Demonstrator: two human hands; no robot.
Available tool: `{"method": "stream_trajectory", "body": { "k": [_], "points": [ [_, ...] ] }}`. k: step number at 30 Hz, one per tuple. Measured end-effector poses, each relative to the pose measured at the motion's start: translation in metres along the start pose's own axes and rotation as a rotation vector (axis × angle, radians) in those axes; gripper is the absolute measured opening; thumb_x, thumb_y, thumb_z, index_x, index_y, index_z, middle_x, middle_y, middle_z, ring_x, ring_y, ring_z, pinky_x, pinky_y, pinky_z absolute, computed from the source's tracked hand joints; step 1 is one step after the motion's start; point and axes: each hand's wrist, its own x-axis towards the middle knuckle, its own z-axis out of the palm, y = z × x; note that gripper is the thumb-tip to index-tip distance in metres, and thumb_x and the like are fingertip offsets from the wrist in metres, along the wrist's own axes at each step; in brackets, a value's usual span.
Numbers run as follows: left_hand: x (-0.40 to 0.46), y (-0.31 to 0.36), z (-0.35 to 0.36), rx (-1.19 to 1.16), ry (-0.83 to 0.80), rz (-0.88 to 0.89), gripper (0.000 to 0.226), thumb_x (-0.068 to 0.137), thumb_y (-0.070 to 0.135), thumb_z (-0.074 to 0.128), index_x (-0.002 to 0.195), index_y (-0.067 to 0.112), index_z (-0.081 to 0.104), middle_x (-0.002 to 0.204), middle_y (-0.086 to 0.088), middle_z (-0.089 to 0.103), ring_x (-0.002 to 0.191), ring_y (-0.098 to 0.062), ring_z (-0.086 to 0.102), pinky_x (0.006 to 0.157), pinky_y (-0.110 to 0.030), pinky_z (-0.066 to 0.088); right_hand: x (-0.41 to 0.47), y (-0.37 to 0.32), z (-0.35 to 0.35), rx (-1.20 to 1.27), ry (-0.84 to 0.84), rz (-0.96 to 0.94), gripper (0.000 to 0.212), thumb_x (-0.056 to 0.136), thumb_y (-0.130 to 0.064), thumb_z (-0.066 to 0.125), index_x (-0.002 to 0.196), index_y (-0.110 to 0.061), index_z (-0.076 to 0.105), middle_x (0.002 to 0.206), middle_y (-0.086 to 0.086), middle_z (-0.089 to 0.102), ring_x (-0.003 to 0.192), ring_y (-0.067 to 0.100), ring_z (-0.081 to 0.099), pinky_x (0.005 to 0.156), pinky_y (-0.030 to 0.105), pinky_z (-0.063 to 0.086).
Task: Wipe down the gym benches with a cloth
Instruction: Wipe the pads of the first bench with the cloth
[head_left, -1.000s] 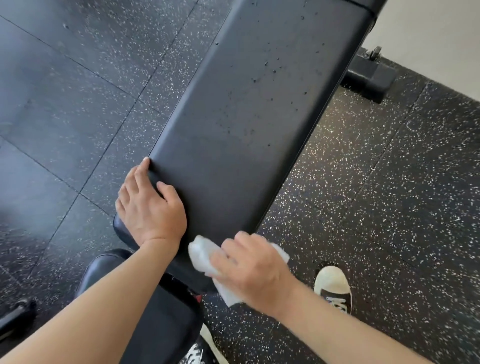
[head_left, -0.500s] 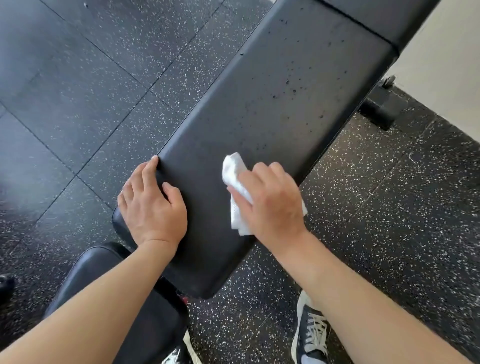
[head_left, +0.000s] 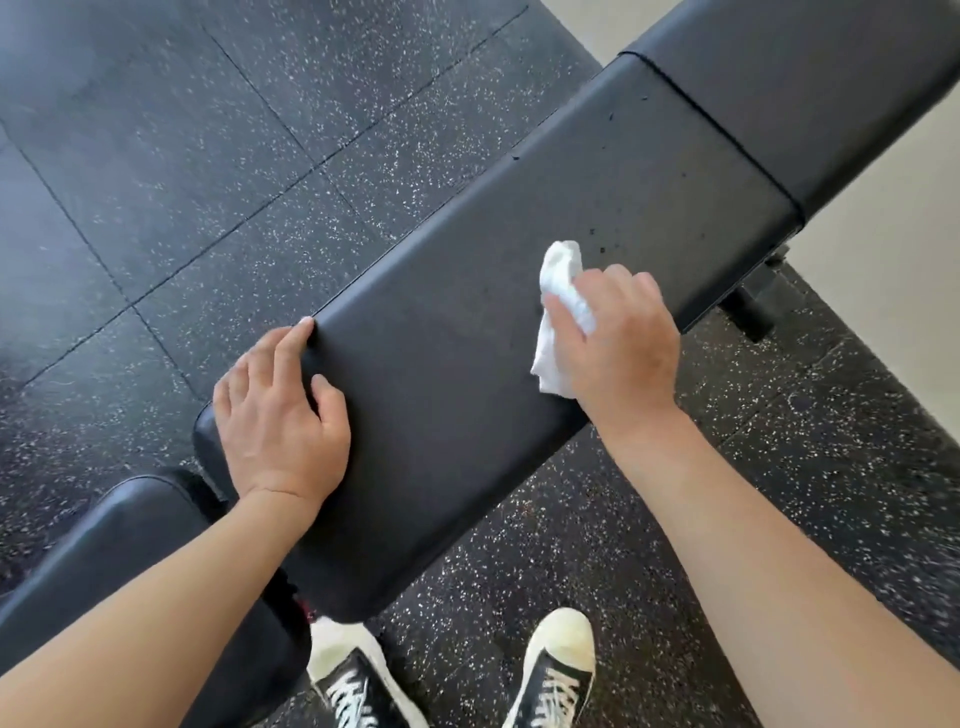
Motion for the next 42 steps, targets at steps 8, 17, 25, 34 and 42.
{"method": "stream_trajectory", "body": {
  "k": [8, 17, 25, 34, 42],
  "points": [
    [0.001, -0.002, -0.006, 0.011, -0.045, 0.015, 0.059, 0.094, 0.031, 0.042, 0.153, 0.025, 0.045, 0.152, -0.003, 0.05, 0.137, -0.029, 0.044, 0.121, -0.049, 0.028, -0.051, -0.121, 0.028, 0.094, -0.217, -0.34, 0.024, 0.098, -0.035, 0.067, 0.106, -0.013, 0.072, 0.078, 0.003, 0.055, 0.07, 0.025, 0.049, 0.058, 0.041, 0.046],
    [0.005, -0.006, -0.005, 0.028, -0.05, 0.033, 0.059, 0.094, 0.032, 0.044, 0.151, 0.022, 0.048, 0.15, -0.005, 0.051, 0.134, -0.032, 0.048, 0.119, -0.053, 0.029, 0.009, -0.033, 0.0, -0.11, -0.088, -0.45, 0.017, 0.093, -0.017, 0.074, 0.087, -0.014, 0.059, 0.076, 0.002, 0.043, 0.069, 0.024, 0.037, 0.051, 0.042, 0.045],
    [0.006, -0.008, -0.005, 0.017, -0.068, 0.035, 0.059, 0.094, 0.032, 0.044, 0.152, 0.022, 0.046, 0.151, -0.005, 0.049, 0.136, -0.032, 0.047, 0.12, -0.055, 0.028, 0.067, -0.125, 0.055, -0.233, -0.257, -0.235, 0.046, 0.105, -0.04, 0.027, 0.127, -0.017, 0.061, 0.095, 0.002, 0.057, 0.091, 0.029, 0.054, 0.073, 0.037, 0.04],
    [0.005, -0.008, -0.004, -0.018, -0.087, -0.008, 0.064, 0.093, 0.035, 0.046, 0.152, 0.011, 0.044, 0.156, -0.005, 0.049, 0.145, -0.027, 0.042, 0.124, -0.053, 0.024, 0.045, -0.17, 0.072, 0.016, -0.293, -0.598, 0.024, 0.097, -0.034, 0.069, 0.093, -0.01, 0.07, 0.078, 0.007, 0.059, 0.071, 0.028, 0.054, 0.059, 0.04, 0.047],
    [0.006, -0.004, -0.004, 0.013, -0.05, -0.019, 0.061, 0.092, 0.033, 0.045, 0.149, 0.012, 0.047, 0.154, -0.003, 0.051, 0.142, -0.028, 0.046, 0.124, -0.051, 0.025, 0.174, -0.011, 0.029, -0.189, -0.269, -0.278, 0.045, 0.105, -0.047, 0.045, 0.099, -0.005, 0.06, 0.096, 0.017, 0.062, 0.092, 0.04, 0.055, 0.071, 0.047, 0.047]
  ]
}}
